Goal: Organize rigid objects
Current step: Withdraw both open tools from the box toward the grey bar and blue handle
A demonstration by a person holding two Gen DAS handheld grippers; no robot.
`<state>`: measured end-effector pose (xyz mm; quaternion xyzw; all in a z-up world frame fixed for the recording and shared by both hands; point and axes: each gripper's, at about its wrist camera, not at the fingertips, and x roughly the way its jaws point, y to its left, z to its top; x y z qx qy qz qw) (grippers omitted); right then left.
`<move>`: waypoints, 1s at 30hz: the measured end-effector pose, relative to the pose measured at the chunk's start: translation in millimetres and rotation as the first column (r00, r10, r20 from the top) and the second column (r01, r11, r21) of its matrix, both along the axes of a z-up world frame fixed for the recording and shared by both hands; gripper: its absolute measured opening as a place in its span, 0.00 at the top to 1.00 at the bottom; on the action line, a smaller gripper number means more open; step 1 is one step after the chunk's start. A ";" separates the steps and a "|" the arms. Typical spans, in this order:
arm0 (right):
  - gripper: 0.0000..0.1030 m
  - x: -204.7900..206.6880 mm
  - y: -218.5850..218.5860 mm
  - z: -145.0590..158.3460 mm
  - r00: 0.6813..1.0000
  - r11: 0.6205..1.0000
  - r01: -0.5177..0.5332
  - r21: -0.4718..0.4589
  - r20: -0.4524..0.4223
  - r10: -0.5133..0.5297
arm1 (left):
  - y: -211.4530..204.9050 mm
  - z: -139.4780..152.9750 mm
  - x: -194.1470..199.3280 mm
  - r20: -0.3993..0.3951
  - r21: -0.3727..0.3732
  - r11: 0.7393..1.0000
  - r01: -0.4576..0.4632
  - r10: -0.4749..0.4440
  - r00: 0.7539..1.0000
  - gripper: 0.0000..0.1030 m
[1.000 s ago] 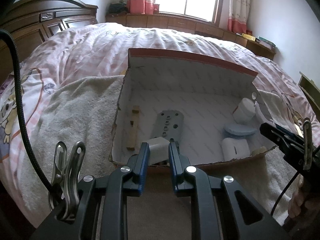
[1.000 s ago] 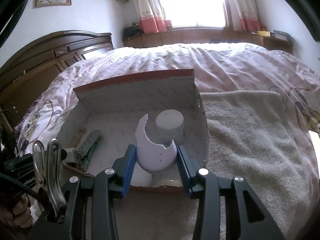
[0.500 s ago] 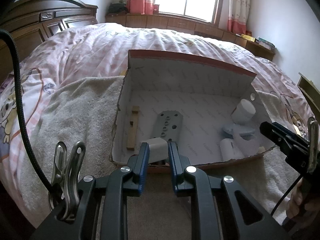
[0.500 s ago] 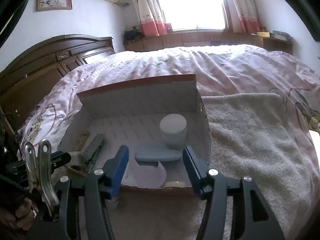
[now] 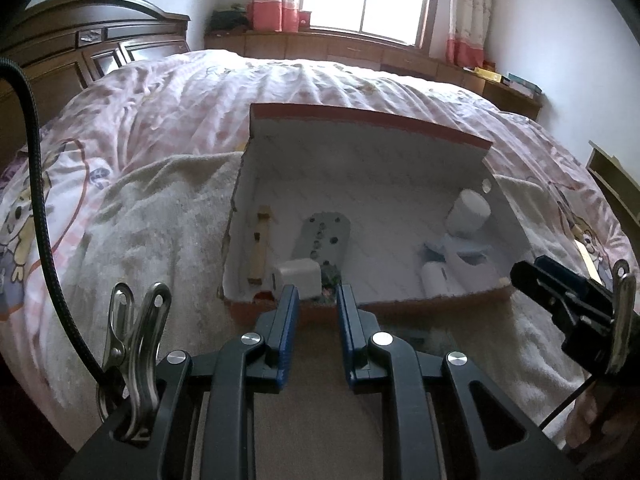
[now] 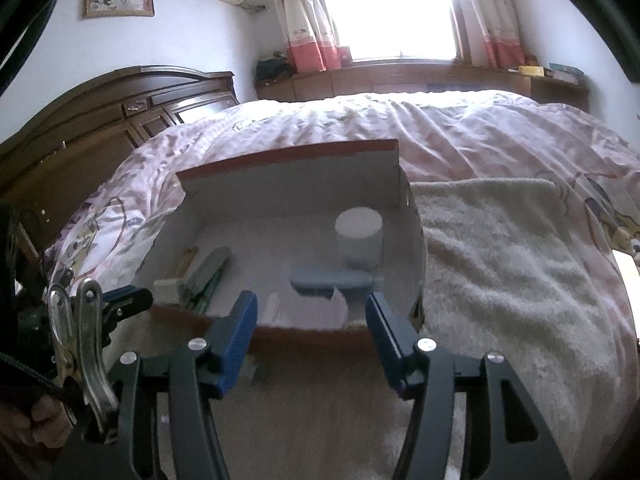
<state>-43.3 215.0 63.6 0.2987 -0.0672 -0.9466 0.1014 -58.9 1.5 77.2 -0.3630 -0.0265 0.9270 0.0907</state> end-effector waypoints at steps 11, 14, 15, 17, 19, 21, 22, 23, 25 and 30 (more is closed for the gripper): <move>0.42 32.8 -5.4 -21.9 0.998 1.000 -0.023 0.017 0.052 0.022 | 2.1 -13.6 28.3 0.062 0.035 0.998 0.050 -0.052 0.997 0.81; 0.42 39.1 -7.7 -30.0 0.997 0.999 -0.029 0.041 0.066 0.026 | 5.3 -16.6 36.4 0.077 0.042 0.997 0.069 -0.072 0.994 0.81; 0.42 41.3 -8.3 -33.1 0.997 0.999 -0.032 0.044 0.074 0.028 | 6.5 -18.1 38.9 0.083 0.045 0.996 0.077 -0.081 0.993 0.81; 0.42 43.5 -8.3 -39.8 0.995 0.998 -0.034 0.043 0.093 0.029 | 9.2 -20.5 42.4 0.095 0.052 0.995 0.091 -0.095 0.991 0.81; 0.42 44.5 -7.0 -45.4 0.994 0.999 -0.032 0.042 0.107 0.027 | 12.2 -22.9 45.7 0.112 0.064 0.992 0.110 -0.116 0.987 0.81; 0.42 45.9 -6.4 -49.7 0.993 0.999 -0.028 0.039 0.115 0.023 | 16.2 -26.1 49.5 0.130 0.073 0.989 0.132 -0.140 0.981 0.74; 0.42 46.4 -5.8 -51.3 0.993 0.999 -0.026 0.038 0.118 0.021 | 18.7 -28.3 51.8 0.138 0.074 0.987 0.143 -0.153 0.979 0.71; 0.42 47.1 -5.4 -52.6 0.992 0.999 -0.025 0.035 0.120 0.021 | 21.2 -30.9 53.7 0.144 0.067 0.986 0.150 -0.159 0.977 0.71; 0.42 48.4 -4.9 -53.8 0.992 0.999 -0.025 0.031 0.122 0.021 | 25.2 -36.8 56.3 0.156 0.046 0.986 0.158 -0.163 0.974 0.71; 0.42 49.7 -6.8 -55.8 0.992 0.999 -0.033 0.030 0.126 0.029 | 26.9 -52.4 55.2 0.195 0.012 0.990 0.139 -0.139 0.971 0.71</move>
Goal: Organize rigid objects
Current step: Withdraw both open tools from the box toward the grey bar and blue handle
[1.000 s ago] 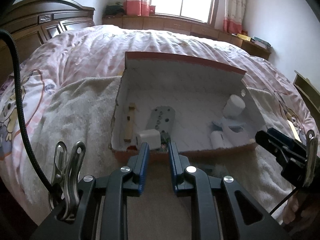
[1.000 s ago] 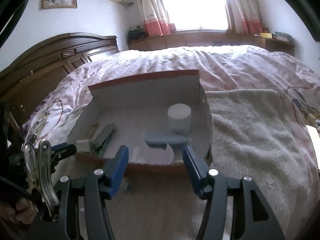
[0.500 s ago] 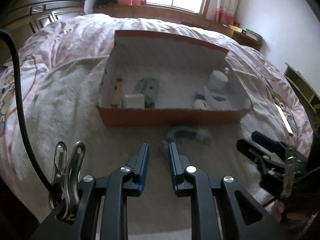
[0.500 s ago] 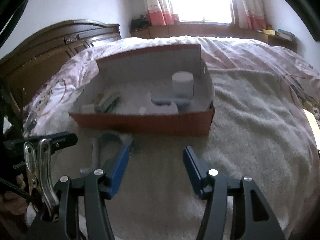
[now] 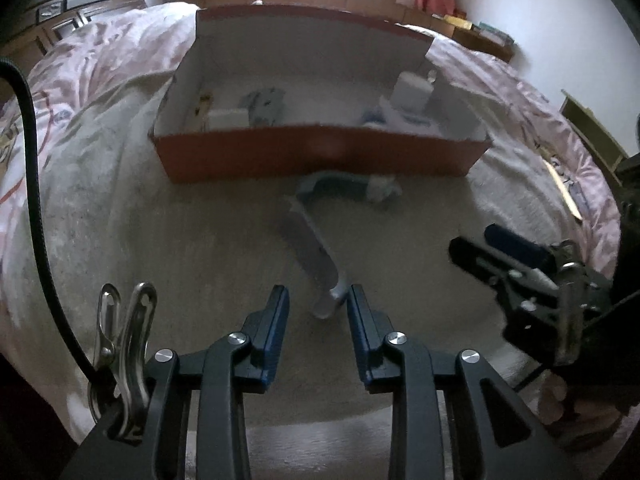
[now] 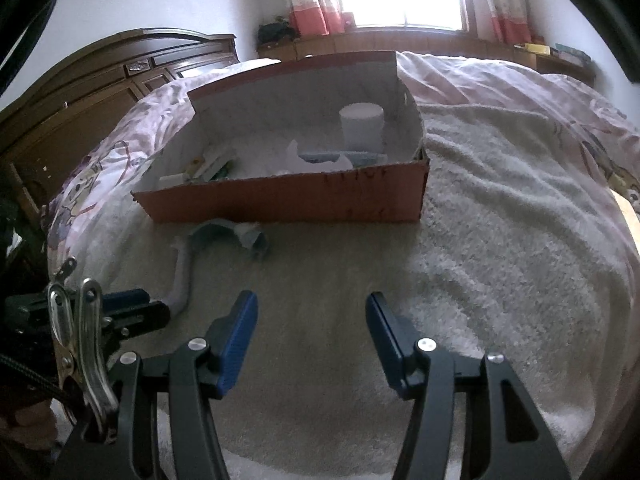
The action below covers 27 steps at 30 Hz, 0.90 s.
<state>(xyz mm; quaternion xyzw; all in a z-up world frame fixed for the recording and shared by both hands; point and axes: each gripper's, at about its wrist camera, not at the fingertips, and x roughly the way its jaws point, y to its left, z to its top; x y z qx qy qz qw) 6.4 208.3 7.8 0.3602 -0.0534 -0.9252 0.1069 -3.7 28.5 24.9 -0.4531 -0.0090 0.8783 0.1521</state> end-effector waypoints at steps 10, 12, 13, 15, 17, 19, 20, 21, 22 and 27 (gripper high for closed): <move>0.42 0.3 -2.2 -3.6 1.000 1.000 -0.012 -0.007 0.010 0.012 | -23.5 -3.8 -7.2 -0.028 -0.079 0.990 -0.117 0.115 0.993 0.71; 0.42 -0.5 -2.5 -4.6 1.000 1.000 -0.012 -0.013 0.016 0.012 | -30.9 -4.6 -8.9 -0.034 -0.091 0.984 -0.153 0.150 0.988 0.71; 0.42 -0.6 -2.3 -5.1 1.000 1.000 -0.012 -0.015 0.018 0.013 | -35.0 -4.6 -9.8 -0.036 -0.092 0.981 -0.172 0.169 0.985 0.71; 0.42 -0.5 -2.9 -5.8 1.000 1.000 -0.013 -0.015 0.019 0.013 | -41.5 -4.7 -10.9 -0.039 -0.093 0.976 -0.196 0.193 0.980 0.71; 0.42 -0.2 -3.4 -5.9 1.000 1.000 -0.014 -0.016 0.019 0.014 | -46.2 -5.5 -11.1 -0.038 -0.082 0.975 -0.208 0.206 0.978 0.71; 0.42 0.1 -4.1 -6.1 1.000 1.000 -0.016 -0.016 0.020 0.016 | -47.2 -6.5 -12.1 -0.036 -0.081 0.973 -0.215 0.213 0.976 0.70; 0.42 0.3 -4.0 -6.2 1.000 1.000 -0.016 -0.016 0.020 0.016 | -47.6 -7.1 -12.8 -0.038 -0.092 0.970 -0.224 0.221 0.974 0.70; 0.42 0.4 -4.1 -6.3 1.000 1.000 -0.016 -0.016 0.020 0.016 | -47.8 -7.4 -13.8 -0.041 -0.106 0.966 -0.234 0.231 0.972 0.70; 0.42 0.4 -4.1 -6.3 1.000 1.000 -0.015 -0.017 0.021 0.016 | -48.2 -7.1 -13.7 -0.044 -0.110 0.966 -0.235 0.231 0.972 0.70; 0.42 0.7 -4.4 -6.6 1.000 1.000 -0.015 -0.021 0.022 0.016 | -53.1 -1.8 -15.9 -0.091 -0.136 0.954 -0.268 0.258 0.962 0.70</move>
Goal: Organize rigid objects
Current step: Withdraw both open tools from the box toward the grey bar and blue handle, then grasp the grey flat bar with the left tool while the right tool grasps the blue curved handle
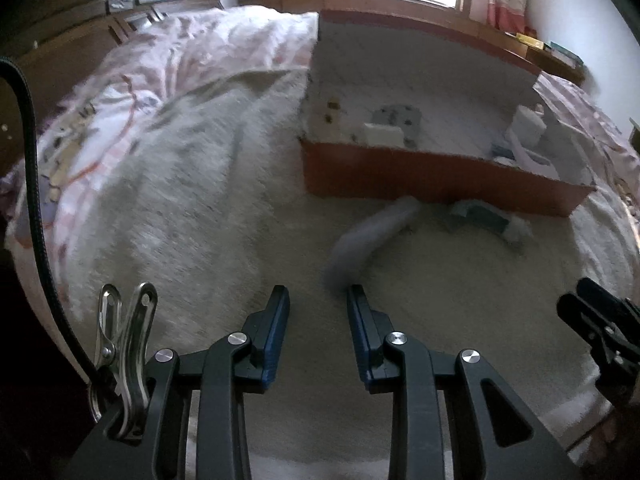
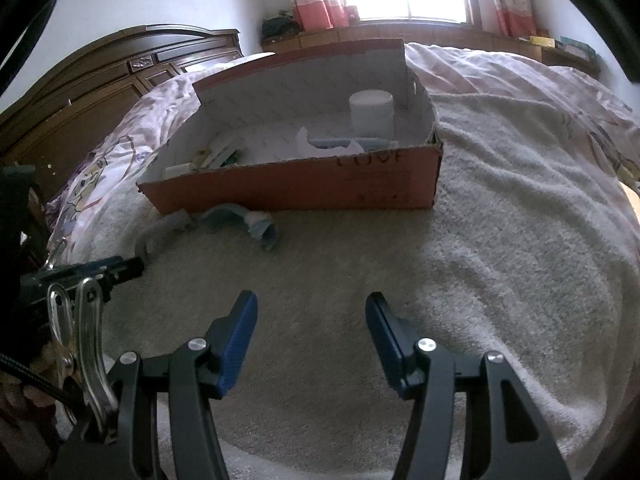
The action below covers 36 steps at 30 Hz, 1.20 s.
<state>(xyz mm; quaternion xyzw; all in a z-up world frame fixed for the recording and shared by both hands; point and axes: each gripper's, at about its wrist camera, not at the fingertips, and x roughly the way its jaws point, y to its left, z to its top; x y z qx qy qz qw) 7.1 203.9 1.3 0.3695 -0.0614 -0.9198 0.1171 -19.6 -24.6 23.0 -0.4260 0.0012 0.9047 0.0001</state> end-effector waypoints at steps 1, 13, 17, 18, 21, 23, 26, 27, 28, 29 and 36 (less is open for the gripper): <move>0.42 0.5 -0.9 -0.5 1.000 1.000 -0.001 -0.001 0.002 0.001 | -0.9 1.0 -0.3 -0.010 -0.015 1.000 -0.010 0.010 1.000 0.70; 0.42 2.3 -2.1 -2.5 1.000 1.000 -0.003 -0.006 0.007 0.004 | -15.3 2.9 -7.9 0.010 0.125 0.992 -0.023 0.022 1.000 0.68; 0.42 2.9 -3.2 -2.9 1.000 1.000 -0.004 -0.009 0.009 0.005 | -7.0 1.3 -14.9 0.003 0.173 0.985 0.007 -0.008 1.000 0.37; 0.42 2.4 -2.8 -3.3 1.000 1.000 -0.004 -0.008 0.009 0.004 | -3.9 1.7 -16.2 -0.014 0.165 0.986 0.011 -0.009 1.000 0.31; 0.42 2.3 -3.2 -4.1 1.000 1.000 -0.002 -0.011 0.012 0.002 | 4.4 2.7 -23.9 -0.047 0.125 0.992 0.028 -0.022 0.999 0.30; 0.42 1.8 -3.2 -5.2 1.000 1.000 -0.002 -0.014 0.015 0.002 | 8.4 1.5 -29.0 -0.050 0.117 0.992 0.039 -0.033 0.998 0.28; 0.42 1.7 -4.0 -6.3 1.000 1.000 -0.002 -0.015 0.018 0.003 | 10.9 -0.5 -36.2 -0.048 0.129 0.991 0.043 -0.037 0.998 0.26; 0.42 1.2 -3.2 -6.3 1.000 1.000 -0.003 -0.015 0.018 0.003 | 11.8 -1.5 -38.1 -0.046 0.135 0.990 0.045 -0.039 0.998 0.25; 0.42 0.9 -3.2 -6.4 1.000 1.000 -0.003 -0.015 0.019 0.003 | 12.8 -2.4 -40.0 -0.042 0.136 0.990 0.045 -0.039 0.998 0.25; 0.42 0.9 -3.5 -6.5 1.000 1.000 -0.003 -0.015 0.019 0.003 | 13.6 -3.2 -41.1 -0.042 0.135 0.990 0.044 -0.039 0.998 0.25; 0.42 -0.6 -4.2 -7.2 1.000 1.000 0.000 -0.009 0.024 0.001 | 16.5 -7.1 -49.8 -0.036 0.119 0.993 0.017 -0.013 0.999 0.24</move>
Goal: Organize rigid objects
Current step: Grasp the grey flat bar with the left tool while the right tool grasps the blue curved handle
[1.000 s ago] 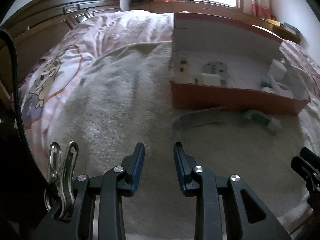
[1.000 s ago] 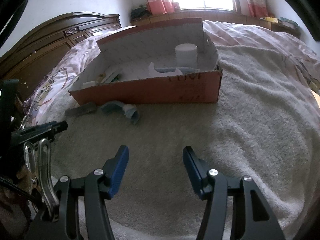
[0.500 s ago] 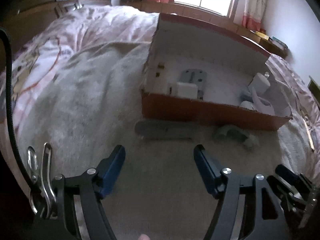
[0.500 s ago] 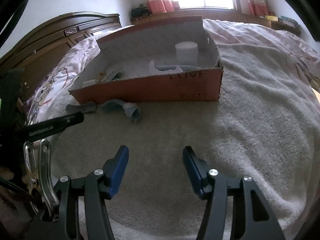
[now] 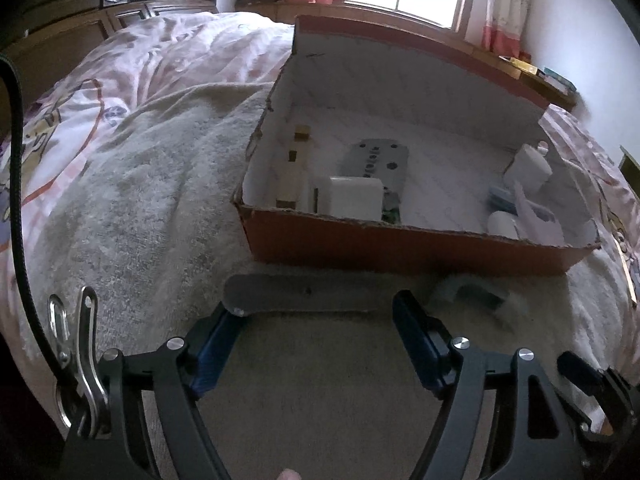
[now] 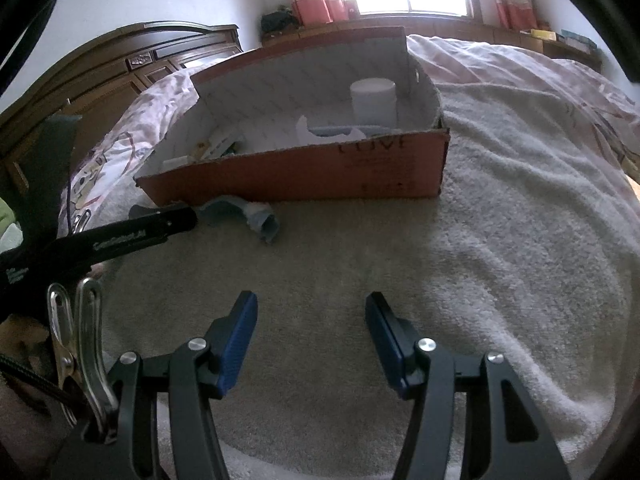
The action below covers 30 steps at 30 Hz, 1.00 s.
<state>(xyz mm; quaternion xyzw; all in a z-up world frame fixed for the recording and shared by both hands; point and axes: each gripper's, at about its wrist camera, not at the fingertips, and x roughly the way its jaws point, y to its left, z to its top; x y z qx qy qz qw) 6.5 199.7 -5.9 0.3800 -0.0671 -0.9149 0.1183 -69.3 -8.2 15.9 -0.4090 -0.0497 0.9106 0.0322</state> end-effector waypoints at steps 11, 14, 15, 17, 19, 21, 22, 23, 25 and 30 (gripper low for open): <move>0.40 -11.1 -18.8 4.9 0.999 0.999 -0.008 -0.043 0.043 0.010 | -17.6 2.6 12.5 -0.004 0.003 1.000 -0.006 0.006 1.000 0.60; 0.41 -15.0 -32.7 7.0 0.998 0.998 -0.045 -0.052 0.036 0.047 | -25.1 1.7 19.1 -0.011 0.015 1.000 -0.006 0.007 1.000 0.67; 0.41 -15.9 -35.1 7.6 0.998 0.997 -0.053 -0.051 0.034 0.055 | -25.7 1.4 20.2 -0.013 0.017 1.000 -0.005 0.006 1.000 0.67; 0.41 -19.2 -44.9 8.9 0.997 0.997 -0.074 -0.038 0.017 0.074 | -27.6 0.7 21.2 -0.015 0.028 1.000 -0.003 0.003 1.000 0.67; 0.41 -23.6 -51.4 9.7 0.997 0.996 -0.079 -0.030 0.013 0.079 | -28.1 0.7 21.4 -0.016 0.037 0.999 -0.002 0.003 1.000 0.67; 0.41 -30.4 -55.8 10.0 0.997 0.996 -0.079 -0.031 0.015 0.080 | -28.1 0.7 21.7 -0.019 0.038 0.999 -0.002 0.002 1.000 0.67; 0.41 -34.0 -56.8 9.6 0.997 0.997 -0.075 -0.028 0.017 0.075 | -28.2 0.5 22.1 -0.021 0.040 0.999 -0.001 0.001 1.000 0.67; 0.41 -38.4 -57.0 9.5 0.998 0.997 -0.066 -0.025 0.016 0.066 | -28.3 0.6 21.8 -0.020 0.041 0.999 0.000 0.001 1.000 0.67; 0.42 -43.7 -56.3 9.7 0.999 0.999 -0.050 -0.021 0.010 0.050 | -27.9 0.9 22.0 -0.018 0.044 0.999 -0.001 0.002 1.000 0.67; 0.44 -51.7 -43.4 10.4 1.000 1.000 0.022 0.014 -0.001 -0.022 | -29.8 0.8 22.5 -0.021 0.063 0.998 0.001 0.000 1.000 0.67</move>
